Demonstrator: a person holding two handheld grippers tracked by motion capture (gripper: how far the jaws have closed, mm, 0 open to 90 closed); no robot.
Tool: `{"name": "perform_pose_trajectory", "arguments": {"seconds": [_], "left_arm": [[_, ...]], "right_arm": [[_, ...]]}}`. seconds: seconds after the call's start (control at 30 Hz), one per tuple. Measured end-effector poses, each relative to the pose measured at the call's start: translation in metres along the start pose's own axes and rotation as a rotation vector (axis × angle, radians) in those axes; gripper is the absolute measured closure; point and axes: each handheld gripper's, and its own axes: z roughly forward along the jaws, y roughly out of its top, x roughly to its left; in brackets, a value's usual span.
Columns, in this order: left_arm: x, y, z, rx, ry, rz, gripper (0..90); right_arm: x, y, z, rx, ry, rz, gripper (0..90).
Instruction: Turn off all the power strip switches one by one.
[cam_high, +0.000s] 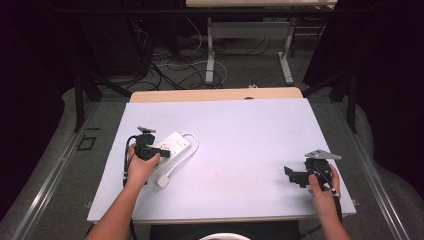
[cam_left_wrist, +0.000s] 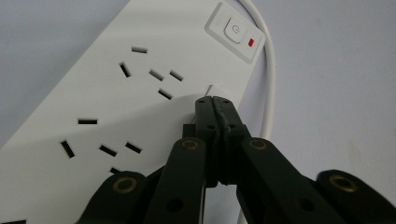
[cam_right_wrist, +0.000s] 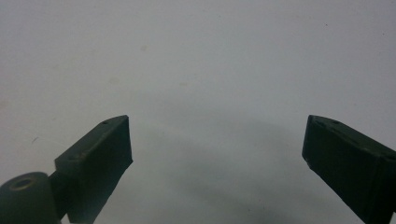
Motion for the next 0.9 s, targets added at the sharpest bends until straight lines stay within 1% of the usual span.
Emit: {"name": "perform_pose_trajectory", "arguments": {"seconds": [0.03,0.07,0.1,0.2,0.3,0.33,0.47,0.5,0.53,0.6,0.63,0.67,0.73,0.77,0.9], "left_arm": [[-0.001,0.000,0.000,-0.002,0.010,0.003,90.0],[-0.002,0.000,0.000,-0.003,0.012,0.002,90.0],[-0.002,0.001,0.000,0.002,0.006,0.002,90.0],[-0.004,0.001,0.001,-0.009,0.009,-0.010,90.0],[-0.002,0.003,-0.002,-0.010,0.017,0.004,90.0],[-0.003,0.003,-0.003,-0.014,0.011,-0.009,90.0],[-0.003,0.006,-0.009,-0.021,0.011,0.005,90.0],[-0.004,0.006,-0.010,-0.035,0.013,-0.007,90.0],[-0.004,0.006,-0.012,-0.036,0.010,-0.002,90.0],[-0.006,0.007,-0.015,-0.048,0.011,-0.007,90.0],[-0.006,0.008,-0.017,-0.045,0.002,-0.001,90.0],[-0.007,0.008,-0.019,-0.051,0.002,-0.002,90.0],[-0.008,0.009,-0.022,-0.045,-0.003,0.003,90.0],[-0.009,0.009,-0.023,-0.054,0.001,0.001,90.0],[-0.011,0.006,-0.026,-0.062,-0.004,0.003,90.0]], "right_arm": [[0.000,0.000,0.000,0.000,0.001,0.004,7.6],[0.000,0.000,0.000,-0.002,0.001,0.005,7.6],[0.000,0.000,0.000,-0.001,0.000,0.003,7.6],[0.000,0.000,0.000,-0.001,0.001,0.006,7.6],[0.000,0.000,0.000,-0.003,-0.001,0.004,7.6],[0.000,0.000,0.000,-0.005,-0.002,0.002,7.6],[0.000,0.000,0.000,-0.004,-0.001,0.005,7.6],[0.000,0.000,-0.001,-0.004,-0.001,0.004,7.6],[0.000,0.000,-0.001,-0.003,-0.001,0.005,7.6],[0.000,0.000,-0.001,-0.003,-0.001,0.005,7.6],[0.000,0.000,-0.001,-0.003,-0.001,0.006,7.6],[0.000,0.000,-0.001,-0.005,-0.001,0.007,7.6],[0.000,0.000,-0.001,-0.005,-0.001,0.006,7.6],[0.000,0.000,-0.001,-0.005,-0.001,0.005,7.6],[0.001,0.001,-0.001,-0.005,0.000,0.008,7.6]]}}
